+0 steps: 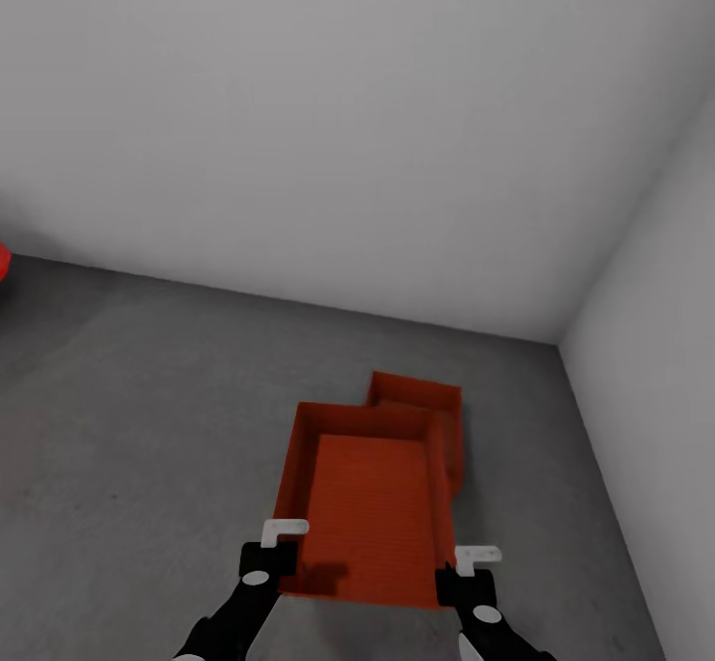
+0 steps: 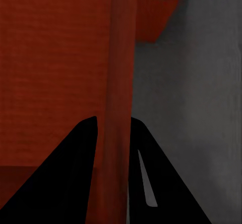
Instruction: Move the two storage containers from the living room to the garage. In the garage, place one container on the floor and stack the other container on top of it (either order is fine).
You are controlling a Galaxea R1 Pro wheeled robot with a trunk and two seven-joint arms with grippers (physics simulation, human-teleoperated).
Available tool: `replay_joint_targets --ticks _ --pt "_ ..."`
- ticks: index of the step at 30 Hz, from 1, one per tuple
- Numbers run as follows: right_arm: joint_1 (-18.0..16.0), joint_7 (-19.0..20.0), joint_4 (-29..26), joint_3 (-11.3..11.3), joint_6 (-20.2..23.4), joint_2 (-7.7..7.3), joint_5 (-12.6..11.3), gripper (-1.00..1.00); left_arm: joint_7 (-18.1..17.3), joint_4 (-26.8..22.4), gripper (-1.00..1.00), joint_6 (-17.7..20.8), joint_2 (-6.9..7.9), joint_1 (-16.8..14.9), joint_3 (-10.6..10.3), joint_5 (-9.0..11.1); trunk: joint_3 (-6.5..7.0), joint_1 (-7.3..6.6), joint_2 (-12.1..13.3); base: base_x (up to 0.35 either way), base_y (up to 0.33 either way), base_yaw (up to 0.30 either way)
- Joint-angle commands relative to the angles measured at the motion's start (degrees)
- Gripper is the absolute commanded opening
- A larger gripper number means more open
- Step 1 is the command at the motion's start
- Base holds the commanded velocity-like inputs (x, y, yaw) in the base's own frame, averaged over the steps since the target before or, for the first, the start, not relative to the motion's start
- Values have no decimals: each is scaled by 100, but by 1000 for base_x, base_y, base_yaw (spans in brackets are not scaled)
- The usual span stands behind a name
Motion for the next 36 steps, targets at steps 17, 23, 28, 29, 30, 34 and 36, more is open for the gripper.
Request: replay_joint_targets --ticks 17,23,28,29,30,34,36 --pt "0 -128 477 66 -41 -104 23 -100 -212 16 -100 0 -1 -9 52 32 -4 2 -2 266 119 -48" --pt "3 -128 477 66 -38 -103 23 -100 -204 12 -100 3 -1 -9 53 32 -4 2 -2 109 1 -227" --pt "1 -128 477 66 -36 -105 23 -100 -197 9 -100 6 -1 -9 53 32 -4 2 -2 9 0 -218" --pt "2 -128 477 66 -35 -103 23 -100 -196 9 -100 6 -1 -9 54 32 -4 2 -2 2 0 -215" --pt "1 -128 477 66 -34 -103 23 -100 -196 8 -100 6 -1 -9 53 32 -4 2 -2 1 0 -215" --pt "2 -128 477 66 -33 -103 23 -100 -195 8 -100 6 -1 -9 51 32 -4 2 -2 1 0 -213" --pt "1 -128 477 66 -34 -106 23 -100 -195 10 -100 6 -1 -9 49 32 -4 2 -2 0 0 -204"
